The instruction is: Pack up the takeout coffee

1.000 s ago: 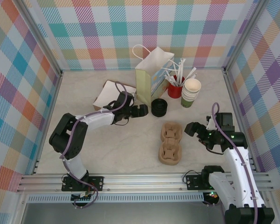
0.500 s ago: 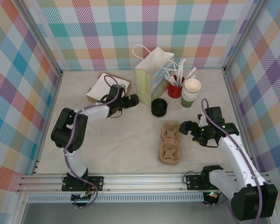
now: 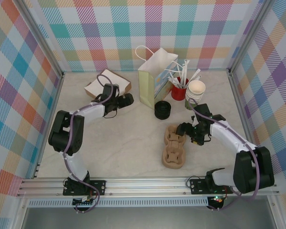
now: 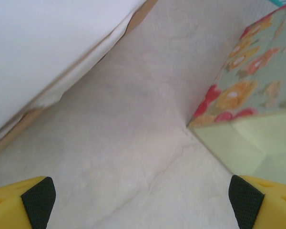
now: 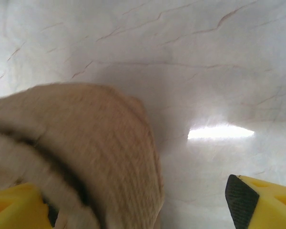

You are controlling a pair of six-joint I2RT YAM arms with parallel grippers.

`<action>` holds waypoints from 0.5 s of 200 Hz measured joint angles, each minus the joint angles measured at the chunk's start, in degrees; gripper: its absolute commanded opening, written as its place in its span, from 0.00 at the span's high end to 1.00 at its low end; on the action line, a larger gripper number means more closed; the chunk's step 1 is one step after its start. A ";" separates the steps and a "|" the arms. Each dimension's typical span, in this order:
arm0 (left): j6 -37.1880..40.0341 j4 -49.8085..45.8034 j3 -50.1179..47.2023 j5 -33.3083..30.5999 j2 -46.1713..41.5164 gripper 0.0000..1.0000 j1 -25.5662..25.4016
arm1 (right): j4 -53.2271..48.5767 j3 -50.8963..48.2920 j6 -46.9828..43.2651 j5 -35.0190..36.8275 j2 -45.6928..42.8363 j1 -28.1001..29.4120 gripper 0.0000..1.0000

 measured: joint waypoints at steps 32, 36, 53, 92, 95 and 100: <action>0.17 -2.93 -5.81 -0.13 -11.91 0.02 0.00 | 0.39 1.97 -0.44 5.11 2.47 0.00 0.12; 0.24 -3.28 -6.49 -0.11 -13.77 0.01 0.00 | 0.44 2.27 -0.48 5.73 2.73 0.00 0.12; 0.76 -4.94 -8.74 -0.35 -20.90 0.00 0.00 | 0.70 3.98 -0.72 8.39 4.07 -0.07 0.12; 2.54 -10.23 -12.55 -2.14 -33.77 0.00 0.02 | 2.19 7.98 -2.01 12.52 8.85 -2.23 0.12; 2.64 -10.86 -12.74 -2.32 -34.75 0.00 0.02 | 2.29 8.33 -2.10 12.79 9.20 -2.47 0.12; 2.82 -11.87 -12.96 -2.51 -35.78 0.00 0.04 | 2.40 8.98 -2.25 13.22 9.81 -2.89 0.12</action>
